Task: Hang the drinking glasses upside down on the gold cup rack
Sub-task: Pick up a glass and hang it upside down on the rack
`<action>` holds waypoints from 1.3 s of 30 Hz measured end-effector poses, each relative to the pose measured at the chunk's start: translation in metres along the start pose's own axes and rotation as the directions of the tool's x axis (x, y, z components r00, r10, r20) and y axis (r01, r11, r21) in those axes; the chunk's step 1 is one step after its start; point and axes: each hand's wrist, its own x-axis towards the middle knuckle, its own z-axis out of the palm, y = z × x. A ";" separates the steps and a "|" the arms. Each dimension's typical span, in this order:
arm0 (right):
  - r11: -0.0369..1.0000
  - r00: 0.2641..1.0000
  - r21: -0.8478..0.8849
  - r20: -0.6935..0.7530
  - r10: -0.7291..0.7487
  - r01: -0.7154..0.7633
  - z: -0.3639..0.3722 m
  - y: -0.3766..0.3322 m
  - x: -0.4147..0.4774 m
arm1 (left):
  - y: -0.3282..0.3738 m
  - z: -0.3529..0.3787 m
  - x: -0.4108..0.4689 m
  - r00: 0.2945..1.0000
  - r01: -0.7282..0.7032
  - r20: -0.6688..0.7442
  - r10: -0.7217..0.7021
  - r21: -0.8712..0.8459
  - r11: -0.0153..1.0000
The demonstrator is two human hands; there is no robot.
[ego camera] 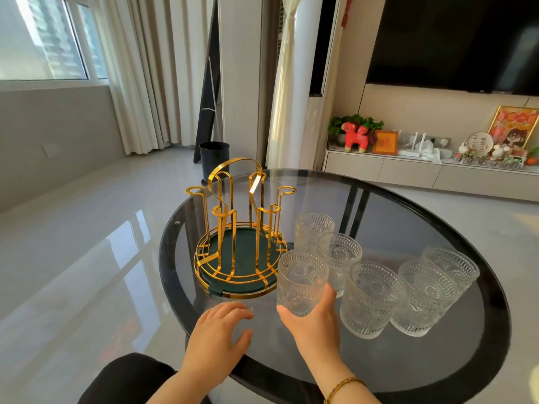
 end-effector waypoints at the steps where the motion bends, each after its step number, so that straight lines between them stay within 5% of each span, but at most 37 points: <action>1: 0.999 1.000 0.032 0.011 -0.012 0.012 -0.001 0.001 0.000 | 0.001 -0.003 0.000 1.000 0.006 -0.024 -0.007 -0.065 0.998; 6: 0.967 0.996 0.253 0.077 -0.052 0.031 -0.007 -0.002 -0.006 | 0.010 -0.034 -0.001 0.945 -0.028 -0.323 -0.056 -0.253 0.967; 12: 0.906 0.973 0.419 0.176 -0.147 0.061 -0.034 -0.028 -0.008 | 0.037 -0.097 0.031 0.800 -0.175 -0.599 0.041 -0.169 0.970; 16: 0.903 0.973 0.418 0.149 -0.179 0.102 -0.058 -0.049 -0.005 | 0.052 -0.127 0.070 0.828 -0.173 -0.555 0.076 -0.124 0.977; 22: 0.881 0.978 0.452 0.079 -0.195 0.139 -0.082 -0.069 0.007 | 0.061 -0.149 0.124 0.959 -0.065 -0.278 0.049 -0.050 0.997; 32: 0.902 0.934 0.279 0.045 -0.354 0.328 -0.096 -0.111 0.047 | 0.042 -0.151 0.129 0.935 -0.104 -0.347 0.076 -0.063 0.993; 39: 0.886 0.866 -0.003 0.215 -0.452 0.463 -0.097 -0.151 0.074 | 0.041 -0.148 0.129 0.929 -0.127 -0.361 0.081 -0.105 0.986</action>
